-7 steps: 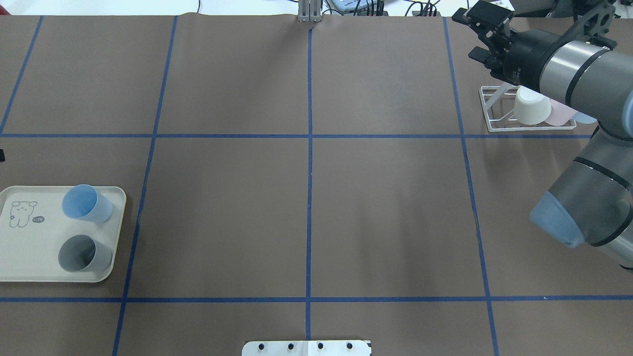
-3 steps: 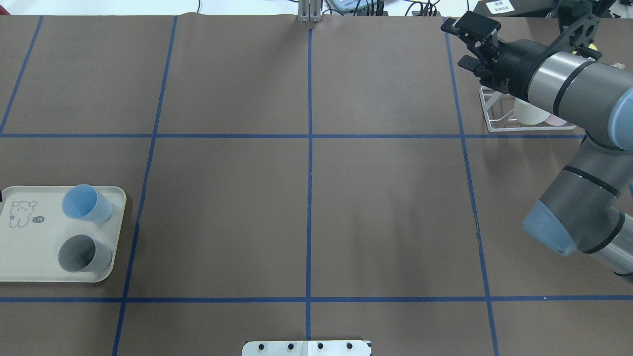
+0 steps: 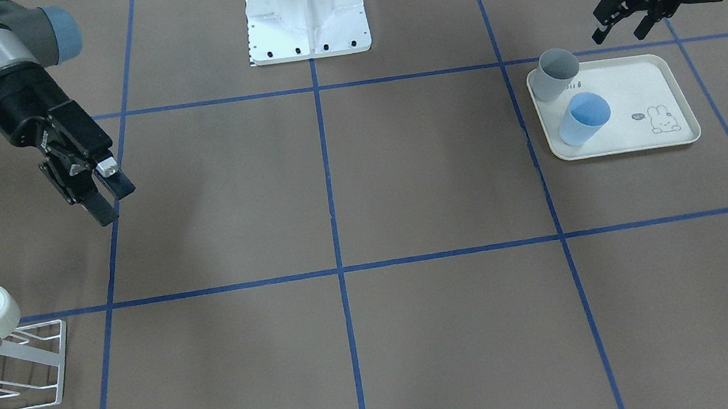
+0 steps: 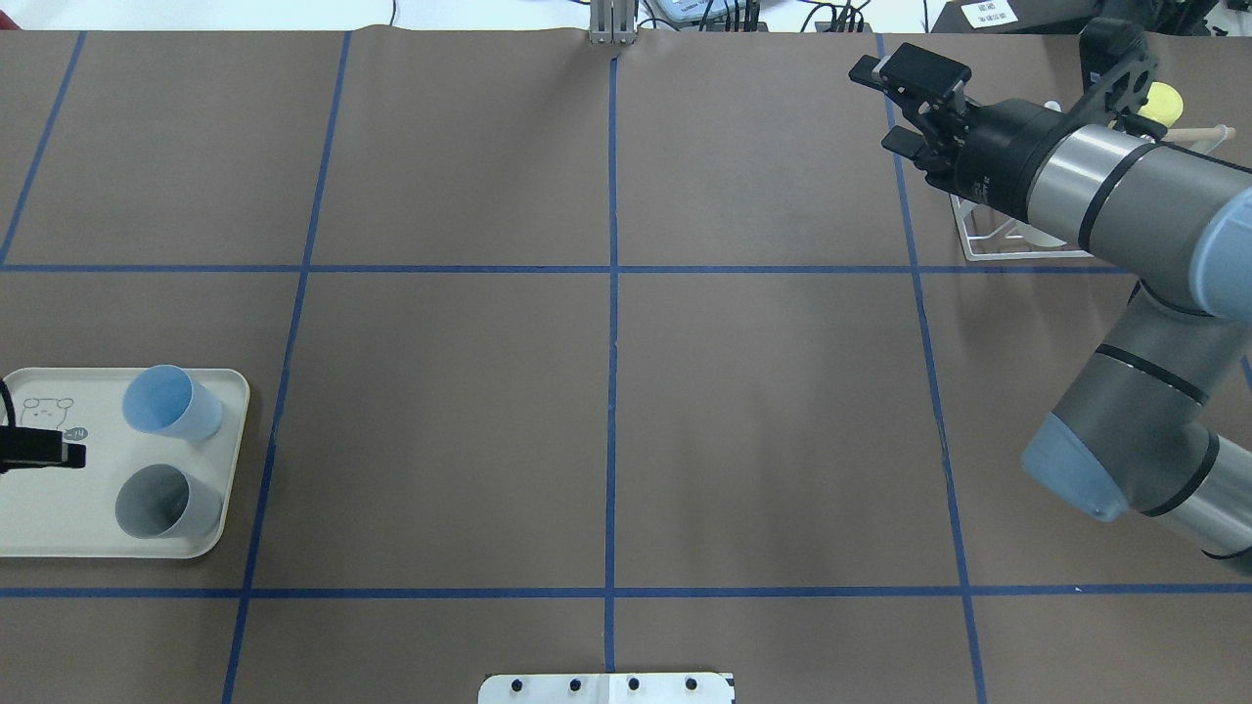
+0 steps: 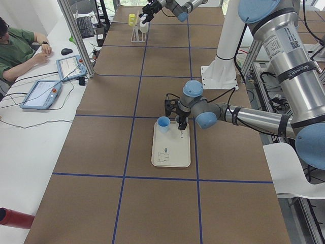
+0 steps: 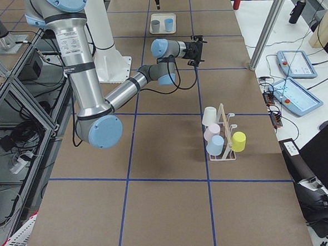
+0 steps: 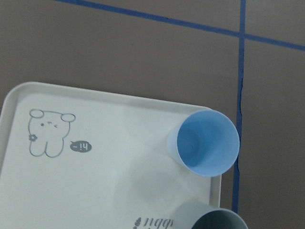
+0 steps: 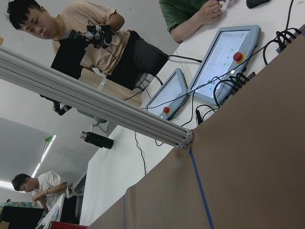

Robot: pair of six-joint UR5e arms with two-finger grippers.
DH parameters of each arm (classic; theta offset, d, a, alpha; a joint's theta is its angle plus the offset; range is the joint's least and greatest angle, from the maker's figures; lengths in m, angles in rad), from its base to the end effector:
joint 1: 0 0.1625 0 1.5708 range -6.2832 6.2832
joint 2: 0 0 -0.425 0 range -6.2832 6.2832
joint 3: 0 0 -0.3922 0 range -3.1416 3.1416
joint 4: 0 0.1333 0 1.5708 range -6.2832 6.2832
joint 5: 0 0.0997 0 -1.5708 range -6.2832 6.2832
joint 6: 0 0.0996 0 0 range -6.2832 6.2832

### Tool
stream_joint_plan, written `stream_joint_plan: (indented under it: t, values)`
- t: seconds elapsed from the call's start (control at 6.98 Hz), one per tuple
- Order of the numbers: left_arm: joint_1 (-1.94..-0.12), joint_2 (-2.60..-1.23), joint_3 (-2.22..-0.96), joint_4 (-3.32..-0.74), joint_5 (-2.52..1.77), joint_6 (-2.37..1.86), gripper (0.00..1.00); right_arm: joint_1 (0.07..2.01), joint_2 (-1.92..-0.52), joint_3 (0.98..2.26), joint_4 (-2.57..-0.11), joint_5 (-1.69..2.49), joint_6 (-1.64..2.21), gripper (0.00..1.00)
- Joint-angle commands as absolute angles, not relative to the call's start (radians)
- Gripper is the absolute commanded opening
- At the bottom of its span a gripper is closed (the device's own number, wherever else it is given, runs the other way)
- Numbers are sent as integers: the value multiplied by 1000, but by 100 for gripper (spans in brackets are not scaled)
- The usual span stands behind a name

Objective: Transfer IKEA cup to right arm and place on rack

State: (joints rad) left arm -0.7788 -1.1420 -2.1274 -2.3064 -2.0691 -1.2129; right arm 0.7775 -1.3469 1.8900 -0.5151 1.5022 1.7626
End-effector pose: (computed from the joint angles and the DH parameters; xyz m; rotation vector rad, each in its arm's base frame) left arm 0.1844 -0.3023 0.4801 0.0614 0.9626 -0.1728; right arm -0.2770 -0.4693 0.2718 0.5315 -1.5711 0.8013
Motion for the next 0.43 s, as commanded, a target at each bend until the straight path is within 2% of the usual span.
stream_joint_plan:
  t: [0.0,0.29]
  values:
    - [-744,-1272,-2105,-2138,-2080,-1241,100,756,-1348,1887,-512,1502,1778,100]
    - [-730,-1286,-2062,-2117,-2082,-1230,100,750,-1348,1887,-512,1500,1778,100]
